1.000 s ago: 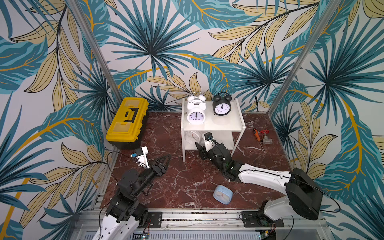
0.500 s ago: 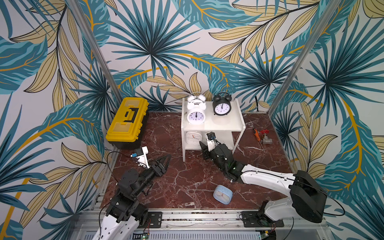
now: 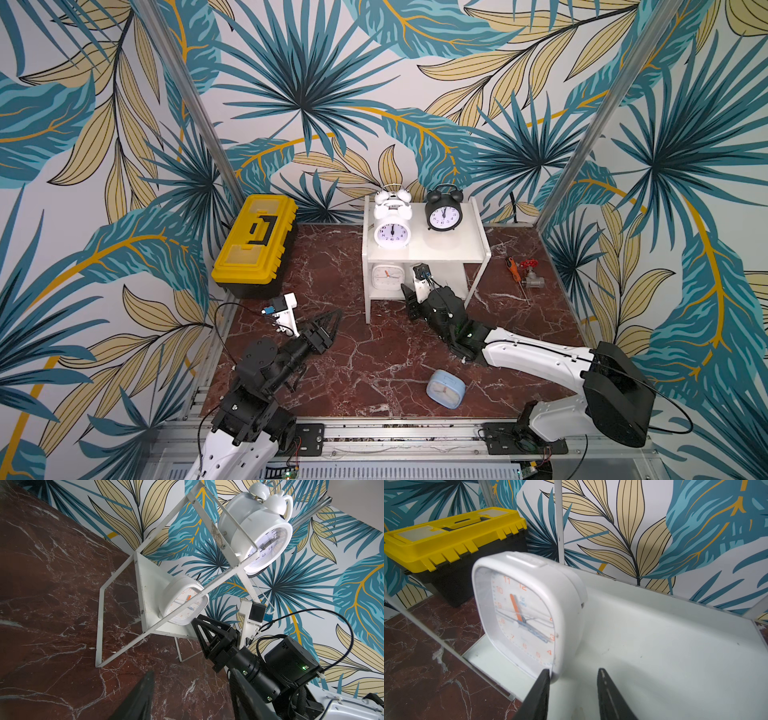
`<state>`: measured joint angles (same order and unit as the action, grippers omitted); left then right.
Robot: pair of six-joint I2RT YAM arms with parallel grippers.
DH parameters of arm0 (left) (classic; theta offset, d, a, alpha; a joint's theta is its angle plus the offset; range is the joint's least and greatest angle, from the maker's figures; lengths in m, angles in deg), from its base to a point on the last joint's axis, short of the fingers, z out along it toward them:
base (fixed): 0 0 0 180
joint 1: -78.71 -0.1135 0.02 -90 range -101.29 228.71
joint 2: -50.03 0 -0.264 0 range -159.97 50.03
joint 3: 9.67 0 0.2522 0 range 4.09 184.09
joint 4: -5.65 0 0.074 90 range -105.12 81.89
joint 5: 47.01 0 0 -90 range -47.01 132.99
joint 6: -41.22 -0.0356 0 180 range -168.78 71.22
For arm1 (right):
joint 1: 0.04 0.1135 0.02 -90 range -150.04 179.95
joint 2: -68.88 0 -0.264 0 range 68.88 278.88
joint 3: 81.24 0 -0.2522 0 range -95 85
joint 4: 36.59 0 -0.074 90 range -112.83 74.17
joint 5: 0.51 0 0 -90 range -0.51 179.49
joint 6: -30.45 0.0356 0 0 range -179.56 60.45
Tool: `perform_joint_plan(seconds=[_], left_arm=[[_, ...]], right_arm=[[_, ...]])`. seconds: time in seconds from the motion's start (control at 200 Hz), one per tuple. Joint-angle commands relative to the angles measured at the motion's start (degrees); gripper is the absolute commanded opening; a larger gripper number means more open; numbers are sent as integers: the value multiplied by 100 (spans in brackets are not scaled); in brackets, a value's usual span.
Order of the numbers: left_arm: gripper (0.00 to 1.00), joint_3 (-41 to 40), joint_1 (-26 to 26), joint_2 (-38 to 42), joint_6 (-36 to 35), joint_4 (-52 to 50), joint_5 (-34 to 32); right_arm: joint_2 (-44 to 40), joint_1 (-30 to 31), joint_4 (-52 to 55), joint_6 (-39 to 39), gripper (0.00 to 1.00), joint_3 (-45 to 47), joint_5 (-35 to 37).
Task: Place the alarm clocks on the shelf by style
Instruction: Place the alarm on the shelf, then pick up the alarm from the center of the board.
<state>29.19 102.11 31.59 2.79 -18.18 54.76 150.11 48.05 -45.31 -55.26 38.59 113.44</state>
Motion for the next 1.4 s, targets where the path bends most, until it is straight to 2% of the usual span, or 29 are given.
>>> perform_joint_plan(seconds=[0.0,0.095,0.205,0.22,0.27,0.411,0.466,0.576,0.771,0.982,1.192,1.397], left_arm=[[60,-14,-46,13,-130,-31,53],[61,-23,-39,-2,-155,-68,36],[66,70,-44,-160,-299,-308,45],[67,91,-44,-198,-330,-352,53],[69,168,-44,-350,-437,-491,73],[72,411,-44,-866,-729,-753,291],[72,529,-45,-1064,-785,-824,373],[72,657,-35,-1399,-805,-816,631],[72,638,106,-1619,-730,-670,881],[72,632,205,-1575,-683,-429,1141],[72,689,251,-1564,-736,-348,1301],[72,680,255,-1588,-745,-238,1319]], right_arm=[[-31,-2,228,93,40,-123,-132],[-339,69,769,236,45,-184,-110],[-957,378,2233,435,59,-410,15],[-1050,430,2453,487,68,-429,70],[-1346,564,3201,745,80,-525,148],[-1949,792,5421,1766,99,-809,36],[-2099,833,6114,2237,100,-887,-101],[-2474,840,6850,2768,100,-619,-876],[-3126,831,7092,3576,100,352,-1466],[-2911,825,6686,3546,100,855,-2852],[-2631,829,6707,3240,99,848,-2710],[-2326,827,6678,3113,87,870,-2671]])
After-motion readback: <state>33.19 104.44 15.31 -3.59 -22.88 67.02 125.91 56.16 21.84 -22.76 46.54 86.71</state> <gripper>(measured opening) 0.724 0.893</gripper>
